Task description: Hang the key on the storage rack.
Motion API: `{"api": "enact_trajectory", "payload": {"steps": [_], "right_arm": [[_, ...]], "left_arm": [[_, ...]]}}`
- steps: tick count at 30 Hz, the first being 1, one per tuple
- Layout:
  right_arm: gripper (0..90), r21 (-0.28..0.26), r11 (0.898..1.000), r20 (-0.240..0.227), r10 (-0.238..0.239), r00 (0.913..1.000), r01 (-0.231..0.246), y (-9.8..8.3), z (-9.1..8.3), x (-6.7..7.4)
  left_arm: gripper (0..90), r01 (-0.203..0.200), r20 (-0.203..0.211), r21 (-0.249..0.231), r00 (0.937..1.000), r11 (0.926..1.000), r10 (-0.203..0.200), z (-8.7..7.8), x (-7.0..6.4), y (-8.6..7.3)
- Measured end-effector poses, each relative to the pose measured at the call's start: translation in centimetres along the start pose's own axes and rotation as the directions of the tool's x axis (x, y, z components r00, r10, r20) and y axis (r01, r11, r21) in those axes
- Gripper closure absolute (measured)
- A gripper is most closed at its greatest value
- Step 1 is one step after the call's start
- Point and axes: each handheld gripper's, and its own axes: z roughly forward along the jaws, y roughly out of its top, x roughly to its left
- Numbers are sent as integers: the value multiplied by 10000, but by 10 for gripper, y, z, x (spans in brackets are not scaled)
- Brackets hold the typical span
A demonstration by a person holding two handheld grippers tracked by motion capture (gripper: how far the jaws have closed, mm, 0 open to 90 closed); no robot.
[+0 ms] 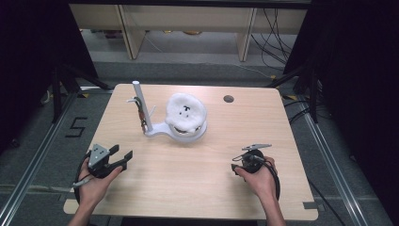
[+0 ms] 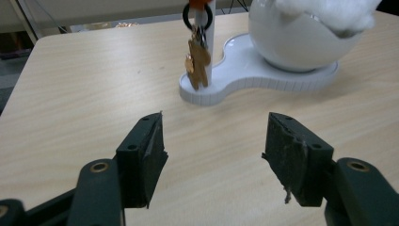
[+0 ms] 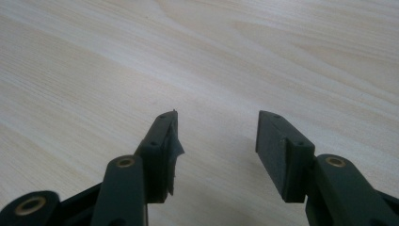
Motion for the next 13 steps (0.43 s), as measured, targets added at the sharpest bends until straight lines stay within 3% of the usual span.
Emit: {"api": "enact_trajectory", "payload": {"steps": [2,4,5,7,13], "right_arm": [[499,-76,9995,-66,-310,9995,309,-1,1,-1],[498,-6,9999,-152,-112,9998,111,0,1,1],[497,-120,9998,298,-131,9995,135,0,2,3],[496,-107,9999,399,-127,9991,132,0,3,3],[494,-242,9995,254,-218,9994,224,0,2,4]], "left_arm": [[373,-22,-34,-98,10000,10000,21,0,-1,-8],[370,-75,26,-202,10000,9998,76,0,-2,-12],[369,-75,-11,-223,10000,9997,75,-1,-2,-13],[368,-167,-54,-293,9998,9994,165,-1,-3,-16],[365,-212,-118,-244,9997,9995,209,-1,-5,-20]]}}
